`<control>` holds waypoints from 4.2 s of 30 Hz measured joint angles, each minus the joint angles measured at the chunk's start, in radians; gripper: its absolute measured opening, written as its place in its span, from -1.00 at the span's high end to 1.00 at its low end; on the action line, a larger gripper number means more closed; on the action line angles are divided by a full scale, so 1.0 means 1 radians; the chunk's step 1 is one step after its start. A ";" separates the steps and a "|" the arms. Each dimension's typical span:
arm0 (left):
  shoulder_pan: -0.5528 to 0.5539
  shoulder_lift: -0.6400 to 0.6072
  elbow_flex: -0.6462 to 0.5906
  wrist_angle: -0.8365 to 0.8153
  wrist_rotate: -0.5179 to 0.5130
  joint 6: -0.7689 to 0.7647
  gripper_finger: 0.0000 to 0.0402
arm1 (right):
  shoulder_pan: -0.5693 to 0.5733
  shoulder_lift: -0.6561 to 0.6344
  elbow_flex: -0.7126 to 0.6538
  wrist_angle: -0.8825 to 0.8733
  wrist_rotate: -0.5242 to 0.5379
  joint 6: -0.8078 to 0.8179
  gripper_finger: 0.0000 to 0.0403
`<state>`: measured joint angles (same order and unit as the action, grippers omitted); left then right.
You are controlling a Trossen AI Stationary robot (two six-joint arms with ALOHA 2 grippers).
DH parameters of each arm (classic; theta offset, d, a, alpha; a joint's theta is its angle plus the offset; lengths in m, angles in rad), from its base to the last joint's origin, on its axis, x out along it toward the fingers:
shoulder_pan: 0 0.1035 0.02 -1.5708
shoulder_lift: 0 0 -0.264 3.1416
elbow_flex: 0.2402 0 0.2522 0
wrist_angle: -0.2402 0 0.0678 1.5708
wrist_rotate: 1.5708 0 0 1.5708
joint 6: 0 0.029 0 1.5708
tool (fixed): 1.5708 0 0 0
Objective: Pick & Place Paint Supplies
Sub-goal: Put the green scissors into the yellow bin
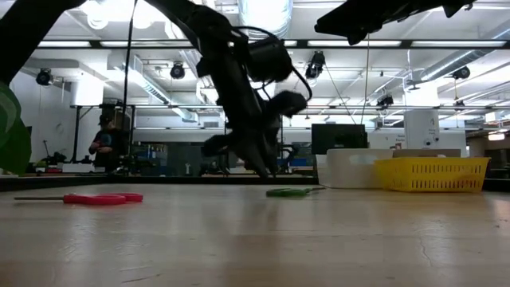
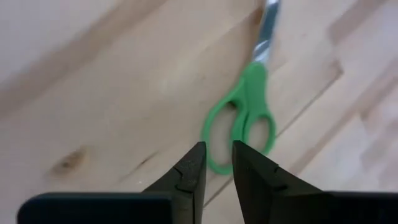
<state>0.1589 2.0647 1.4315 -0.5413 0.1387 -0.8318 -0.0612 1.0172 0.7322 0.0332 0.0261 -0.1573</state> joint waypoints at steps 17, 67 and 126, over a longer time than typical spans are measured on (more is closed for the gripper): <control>0.010 -0.356 -0.063 0.005 -0.131 0.430 0.60 | 0.000 0.000 0.000 0.000 0.000 0.000 0.46; 0.008 -1.781 -1.176 0.667 -0.140 0.728 0.60 | 0.000 0.000 0.000 0.000 0.000 0.000 0.46; 0.008 -1.781 -1.176 0.640 -0.139 0.727 0.60 | 0.006 0.000 -0.002 0.016 -0.008 -0.367 0.46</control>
<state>0.1674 0.2840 0.2558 0.0984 -0.0006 -0.1047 -0.0551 1.0172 0.7300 0.0497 0.0178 -0.5243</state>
